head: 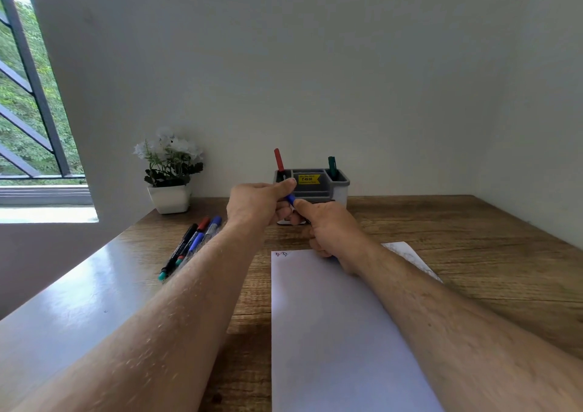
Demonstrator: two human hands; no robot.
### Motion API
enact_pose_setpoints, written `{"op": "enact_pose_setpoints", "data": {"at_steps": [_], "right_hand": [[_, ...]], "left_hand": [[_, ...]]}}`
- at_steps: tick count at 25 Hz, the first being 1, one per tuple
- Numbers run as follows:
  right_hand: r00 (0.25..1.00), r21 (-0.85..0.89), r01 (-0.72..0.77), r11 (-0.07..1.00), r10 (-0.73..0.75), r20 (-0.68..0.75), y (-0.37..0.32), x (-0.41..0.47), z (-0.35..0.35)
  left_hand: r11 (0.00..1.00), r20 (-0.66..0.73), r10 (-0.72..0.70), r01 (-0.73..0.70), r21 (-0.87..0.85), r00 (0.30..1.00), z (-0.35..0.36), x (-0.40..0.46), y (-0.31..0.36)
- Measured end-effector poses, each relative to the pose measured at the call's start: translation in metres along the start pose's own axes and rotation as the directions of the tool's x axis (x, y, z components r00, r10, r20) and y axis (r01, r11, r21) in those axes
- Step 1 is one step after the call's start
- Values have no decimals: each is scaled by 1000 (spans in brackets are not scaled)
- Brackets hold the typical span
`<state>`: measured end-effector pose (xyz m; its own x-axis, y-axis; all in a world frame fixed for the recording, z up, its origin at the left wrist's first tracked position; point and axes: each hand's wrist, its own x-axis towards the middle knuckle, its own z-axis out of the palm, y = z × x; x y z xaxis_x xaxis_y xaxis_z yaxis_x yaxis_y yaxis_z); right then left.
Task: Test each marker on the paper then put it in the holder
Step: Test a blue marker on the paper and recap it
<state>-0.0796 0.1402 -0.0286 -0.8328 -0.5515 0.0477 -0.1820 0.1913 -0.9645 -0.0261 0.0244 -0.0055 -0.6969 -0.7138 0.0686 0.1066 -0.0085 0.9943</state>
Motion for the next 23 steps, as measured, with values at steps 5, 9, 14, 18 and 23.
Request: {"op": "enact_pose_setpoints", "data": {"at_steps": [5,9,14,18,23], "right_hand": [[1000,-60,-15,998,15,-9,-3,-2,1],[1000,59,-8,998,8,10,-2,-5,-1],[997,254,5,967,-24,72,0,-9,-8],[994,322,72,944,-94,55,2,-8,-8],[980,382,119,917,-170,103,2,-8,-8]], "left_hand": [[1000,-28,19,-19,-4,999,-3,0,3],[997,-37,71,-72,-29,997,-1,-2,8],[977,-81,81,-95,-191,993,-5,1,13],[874,-33,-25,6,-487,999,-7,-2,20],[820,84,-66,102,-563,994,-10,-2,21]]}}
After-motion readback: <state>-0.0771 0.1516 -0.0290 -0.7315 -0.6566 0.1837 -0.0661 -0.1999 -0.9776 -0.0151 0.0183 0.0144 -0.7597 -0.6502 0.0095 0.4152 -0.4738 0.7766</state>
